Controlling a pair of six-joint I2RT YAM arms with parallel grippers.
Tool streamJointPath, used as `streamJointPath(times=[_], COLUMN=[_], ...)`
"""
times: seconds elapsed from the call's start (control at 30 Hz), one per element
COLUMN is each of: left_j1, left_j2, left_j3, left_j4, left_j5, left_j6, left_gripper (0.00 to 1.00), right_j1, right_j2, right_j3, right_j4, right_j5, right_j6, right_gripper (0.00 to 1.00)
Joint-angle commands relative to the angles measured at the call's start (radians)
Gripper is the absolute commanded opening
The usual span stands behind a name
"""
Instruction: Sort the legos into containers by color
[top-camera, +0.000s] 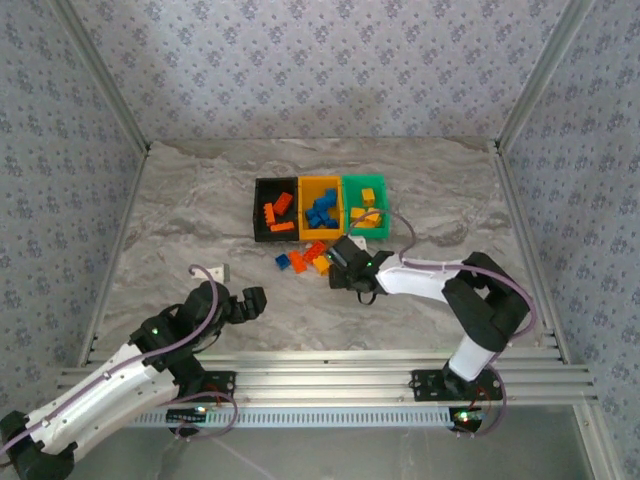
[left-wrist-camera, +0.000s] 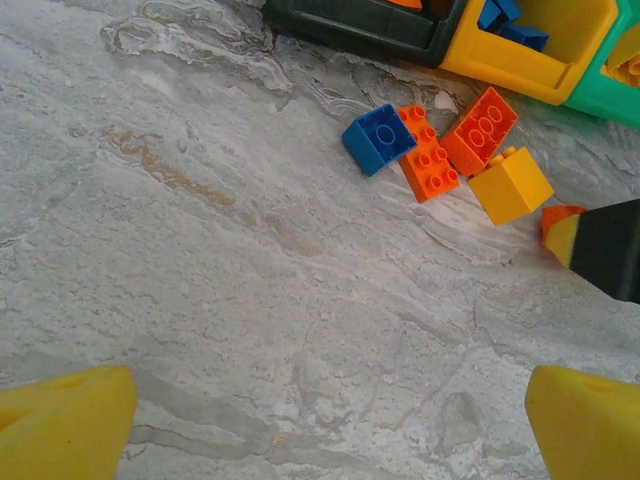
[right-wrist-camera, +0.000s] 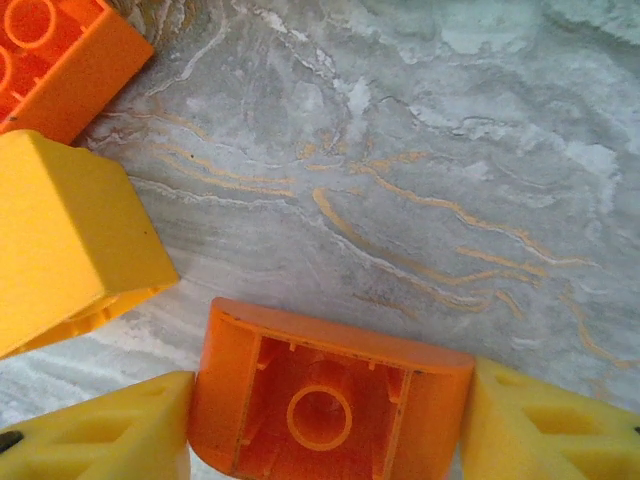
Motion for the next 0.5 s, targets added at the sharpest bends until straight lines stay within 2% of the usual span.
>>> streamJointPath(times=[0.0, 0.1, 0.2, 0.3, 0.47], left_j1=[0.007, 0.008, 0.008, 0.009, 0.010], left_j2=[0.002, 0.003, 0.002, 0.003, 0.002], left_j3=[-0.002, 0.000, -0.001, -0.007, -0.011], left_j4=[0.029, 0.027, 0.027, 0.027, 0.024], left_j5=[-0.004, -0.005, -0.006, -0.007, 0.004], left_j6=[-0.003, 0.000, -0.001, -0.008, -0.015], left_gripper=[0.99, 1.00, 1.00, 0.99, 0.99], right_j1=[0.015, 0.037, 0.054, 0.056, 0.047], right_j2=[-0.106, -0.163, -0.147, -0.053, 0.215], right_j3=[0.000, 0.037, 0.133, 0.274, 0.619], right_j4=[-0.031, -0.058, -0.081, -0.068, -0.088], right_j5=[0.018, 0.017, 0.009, -0.032, -0.099], right_j6=[-0.038, -0.051, -0.122, -0.167, -0.244], right_gripper=[0.62, 0.62, 0.63, 0.63, 0.64])
